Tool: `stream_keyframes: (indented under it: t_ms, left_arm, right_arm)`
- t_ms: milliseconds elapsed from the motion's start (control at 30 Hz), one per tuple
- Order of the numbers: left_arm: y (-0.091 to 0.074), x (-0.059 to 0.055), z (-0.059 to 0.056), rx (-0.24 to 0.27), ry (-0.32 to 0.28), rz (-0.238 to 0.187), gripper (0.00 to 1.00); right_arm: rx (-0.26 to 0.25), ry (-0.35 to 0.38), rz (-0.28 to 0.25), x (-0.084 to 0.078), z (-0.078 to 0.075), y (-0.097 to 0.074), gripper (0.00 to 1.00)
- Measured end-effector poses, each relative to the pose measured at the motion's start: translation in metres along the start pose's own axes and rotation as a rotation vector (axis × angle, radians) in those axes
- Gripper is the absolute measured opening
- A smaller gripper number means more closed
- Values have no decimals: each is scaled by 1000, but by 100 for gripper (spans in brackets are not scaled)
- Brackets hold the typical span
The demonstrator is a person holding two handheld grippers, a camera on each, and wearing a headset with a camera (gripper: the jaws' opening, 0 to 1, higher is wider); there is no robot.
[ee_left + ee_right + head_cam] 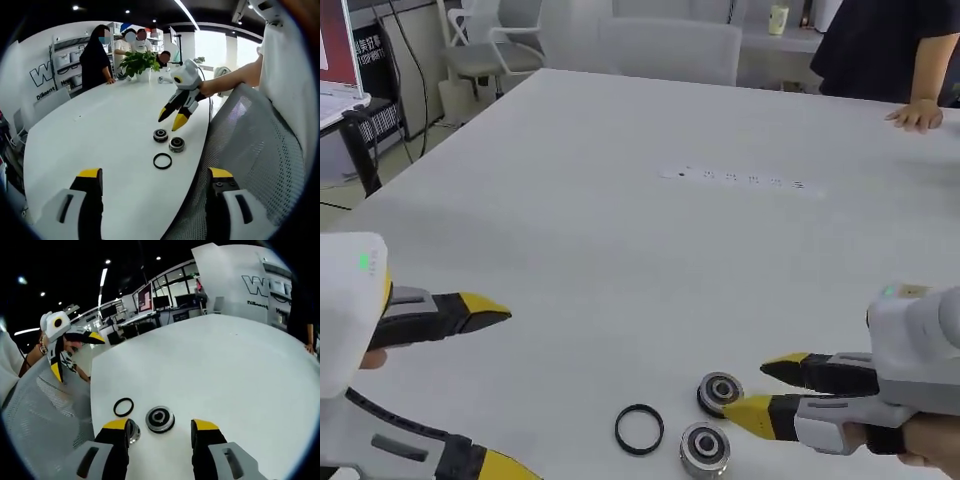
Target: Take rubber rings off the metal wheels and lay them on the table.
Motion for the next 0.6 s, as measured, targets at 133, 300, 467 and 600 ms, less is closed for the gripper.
stream_keyframes:
  t_ms: [133,300,467,600]
  left_arm:
    - [0,11,2,-10,32,-12,84]
    - [0,21,5,-4,83,-8,83]
    - [1,33,10,0,118,-25,82]
    - [3,41,15,-2,147,-27,81]
  right_arm:
    - [-12,-4,2,0,-2,0,51]
    - [-25,-16,8,-1,-2,0,55]
    - [-40,-28,19,-2,-4,0,59]
    - [-43,-29,21,-3,-4,0,58]
Point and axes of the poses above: the centre of the closed fingertips' face, and the gripper's own axes: y roughly forward along the fingers, z roughly to its left, x roughly out of its top, the point moved 10 cm from there along -y, roughly backward along the fingers, and after that the axes turned 1 degree about y, right-handed, at the moved point
